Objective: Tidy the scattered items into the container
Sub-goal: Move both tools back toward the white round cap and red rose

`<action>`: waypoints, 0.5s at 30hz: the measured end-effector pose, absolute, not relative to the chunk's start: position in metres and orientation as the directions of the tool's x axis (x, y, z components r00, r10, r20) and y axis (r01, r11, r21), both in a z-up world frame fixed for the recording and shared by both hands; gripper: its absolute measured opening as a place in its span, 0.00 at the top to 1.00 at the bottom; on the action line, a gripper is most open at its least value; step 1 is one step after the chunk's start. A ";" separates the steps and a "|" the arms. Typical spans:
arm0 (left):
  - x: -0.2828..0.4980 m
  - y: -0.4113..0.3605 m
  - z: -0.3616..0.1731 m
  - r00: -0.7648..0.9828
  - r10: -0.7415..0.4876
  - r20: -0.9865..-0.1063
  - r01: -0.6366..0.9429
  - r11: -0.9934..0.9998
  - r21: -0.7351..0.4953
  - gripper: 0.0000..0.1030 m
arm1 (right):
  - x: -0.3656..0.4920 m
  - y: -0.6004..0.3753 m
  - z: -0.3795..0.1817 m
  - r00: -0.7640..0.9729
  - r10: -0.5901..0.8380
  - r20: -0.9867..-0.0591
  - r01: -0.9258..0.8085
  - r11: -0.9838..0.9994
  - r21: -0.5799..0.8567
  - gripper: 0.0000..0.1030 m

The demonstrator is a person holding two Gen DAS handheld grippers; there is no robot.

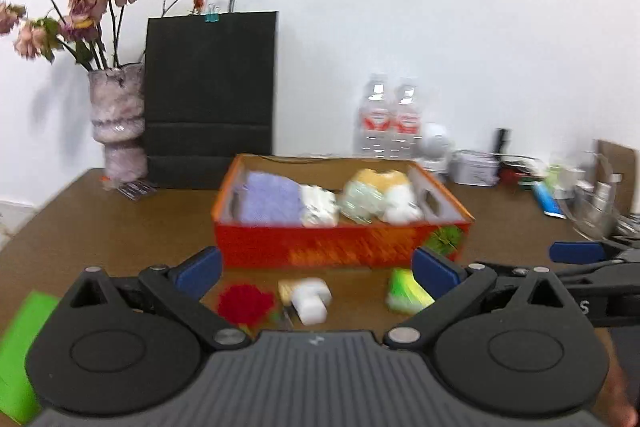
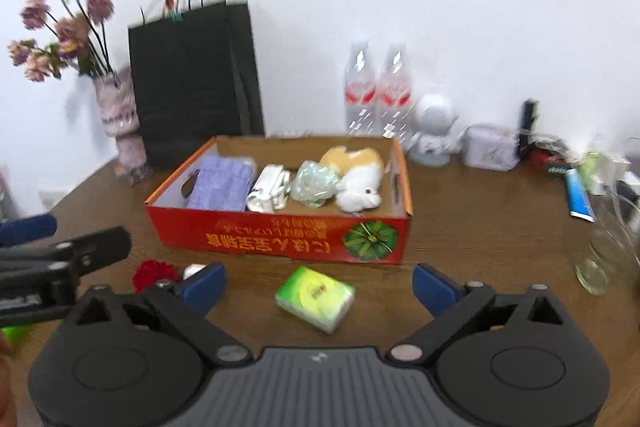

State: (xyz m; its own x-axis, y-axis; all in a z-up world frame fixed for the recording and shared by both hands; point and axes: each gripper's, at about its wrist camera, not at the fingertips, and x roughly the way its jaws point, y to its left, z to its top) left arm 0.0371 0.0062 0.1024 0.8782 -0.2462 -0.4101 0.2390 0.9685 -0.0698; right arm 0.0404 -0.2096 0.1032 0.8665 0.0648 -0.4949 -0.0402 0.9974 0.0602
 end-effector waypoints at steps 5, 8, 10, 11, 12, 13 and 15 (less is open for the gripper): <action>0.003 0.025 0.050 0.868 -0.221 -0.445 0.190 0.975 -0.114 0.00 | -0.006 -0.204 0.049 0.864 0.092 -0.495 -0.055 0.995 0.088 0.03; -0.003 0.027 0.044 0.872 -0.187 -0.453 0.159 0.982 -0.099 0.00 | -0.010 -0.195 0.036 0.852 0.064 -0.520 -0.059 0.998 0.027 0.03; 0.001 0.022 0.041 0.866 -0.169 -0.471 0.160 0.985 -0.060 0.00 | -0.008 -0.192 0.030 0.837 0.060 -0.544 -0.064 0.998 0.011 0.03; 0.005 0.019 0.038 0.857 -0.160 -0.489 0.161 0.986 -0.041 0.00 | -0.006 -0.191 0.027 0.829 0.061 -0.555 -0.066 0.998 0.010 0.03; 0.007 0.016 0.035 0.848 -0.146 -0.510 0.157 0.987 -0.023 0.00 | -0.006 -0.191 0.024 0.825 0.062 -0.562 -0.069 0.998 0.009 0.03; 0.008 0.014 0.030 0.840 -0.131 -0.527 0.152 0.988 -0.003 0.00 | -0.008 -0.192 0.021 0.822 0.062 -0.566 -0.070 0.998 0.008 0.03; 0.011 0.008 0.021 0.817 -0.105 -0.567 0.159 0.986 0.047 0.00 | -0.007 -0.190 0.018 0.817 0.054 -0.574 -0.072 0.997 -0.008 0.03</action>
